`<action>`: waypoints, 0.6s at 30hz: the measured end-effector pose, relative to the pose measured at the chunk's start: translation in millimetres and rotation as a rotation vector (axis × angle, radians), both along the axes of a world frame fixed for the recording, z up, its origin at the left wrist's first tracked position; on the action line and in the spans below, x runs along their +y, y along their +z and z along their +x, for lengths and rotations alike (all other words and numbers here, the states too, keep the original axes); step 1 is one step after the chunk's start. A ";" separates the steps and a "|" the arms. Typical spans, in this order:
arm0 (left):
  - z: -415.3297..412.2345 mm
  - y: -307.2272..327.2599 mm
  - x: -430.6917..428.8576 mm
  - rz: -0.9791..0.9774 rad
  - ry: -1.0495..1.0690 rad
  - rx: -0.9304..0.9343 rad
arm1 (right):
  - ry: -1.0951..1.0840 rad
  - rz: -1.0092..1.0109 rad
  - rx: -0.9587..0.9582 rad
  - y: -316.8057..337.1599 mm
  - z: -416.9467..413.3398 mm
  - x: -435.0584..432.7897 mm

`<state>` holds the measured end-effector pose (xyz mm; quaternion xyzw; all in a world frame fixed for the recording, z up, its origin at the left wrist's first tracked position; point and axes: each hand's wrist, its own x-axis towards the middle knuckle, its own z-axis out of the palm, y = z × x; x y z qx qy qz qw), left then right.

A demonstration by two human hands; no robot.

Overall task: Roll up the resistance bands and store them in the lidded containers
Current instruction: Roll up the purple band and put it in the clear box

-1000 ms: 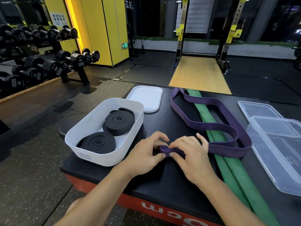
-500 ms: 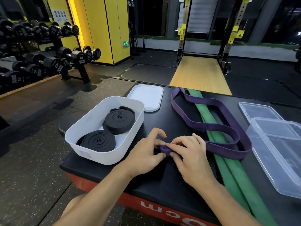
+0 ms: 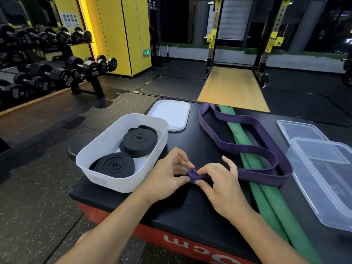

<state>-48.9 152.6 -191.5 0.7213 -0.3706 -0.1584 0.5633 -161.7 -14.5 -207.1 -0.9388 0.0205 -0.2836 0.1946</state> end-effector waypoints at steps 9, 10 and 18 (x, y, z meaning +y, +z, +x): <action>-2.2 5.2 -3.5 -0.046 -0.013 0.071 | -0.023 0.009 0.010 -0.3 -0.4 1.9; -2.2 6.0 -4.6 -0.048 -0.011 0.068 | -0.028 0.079 0.016 0.9 -0.8 2.3; 2.1 7.6 -11.0 -0.007 -0.039 0.043 | -0.109 0.062 -0.001 0.2 3.3 -1.7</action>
